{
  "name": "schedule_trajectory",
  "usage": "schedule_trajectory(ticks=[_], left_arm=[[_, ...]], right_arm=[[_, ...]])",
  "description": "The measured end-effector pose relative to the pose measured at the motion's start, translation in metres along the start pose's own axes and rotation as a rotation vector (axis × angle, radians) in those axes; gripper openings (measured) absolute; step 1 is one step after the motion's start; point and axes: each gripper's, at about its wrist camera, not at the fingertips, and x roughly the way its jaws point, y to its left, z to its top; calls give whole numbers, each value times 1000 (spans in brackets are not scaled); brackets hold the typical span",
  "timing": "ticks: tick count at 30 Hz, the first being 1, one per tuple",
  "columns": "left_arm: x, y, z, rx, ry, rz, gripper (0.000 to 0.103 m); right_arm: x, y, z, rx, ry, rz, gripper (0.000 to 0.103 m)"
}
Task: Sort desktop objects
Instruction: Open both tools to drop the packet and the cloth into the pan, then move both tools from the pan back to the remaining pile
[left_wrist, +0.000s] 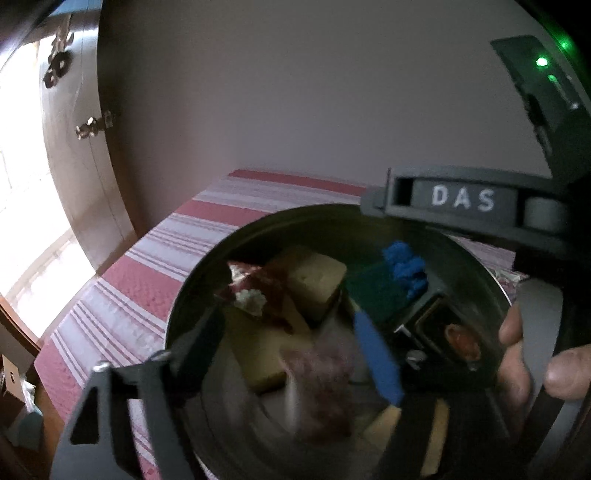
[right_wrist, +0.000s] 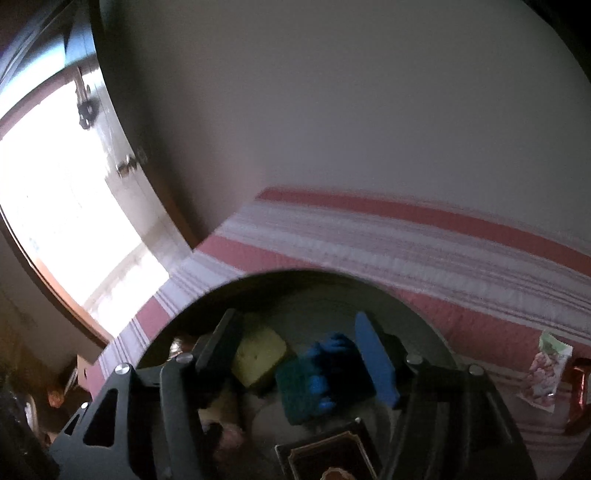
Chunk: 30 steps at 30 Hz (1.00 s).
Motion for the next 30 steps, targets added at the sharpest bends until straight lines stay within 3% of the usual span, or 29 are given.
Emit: schedule_trajectory(ticks=[2,4,13,16,22,26,30], left_arm=[[-3,1,1,-13,-5,3,97],[-6,2,1,-27,-14,7,101],[-1,1,-1,-18,12,37,102],[-2,0,-3,-18,4,45,102],[-11,-2,-5,-60,-49,41,102],[-21,-7,-11,-90,-121,83,102],[-39,-11,-23,-156,-256,120,102]], right_arm=[[-6,1,2,17,-23,7,67],[-14,-1,1,33,-49,16,67],[-45,-7,-12,69,-171,-20,68],[-59,-11,-20,72,-231,-47,81],[-105,-33,-49,102,-470,-166,91],[-123,-45,-63,114,-549,-215,96],[-130,-55,-75,91,-565,-280,99]])
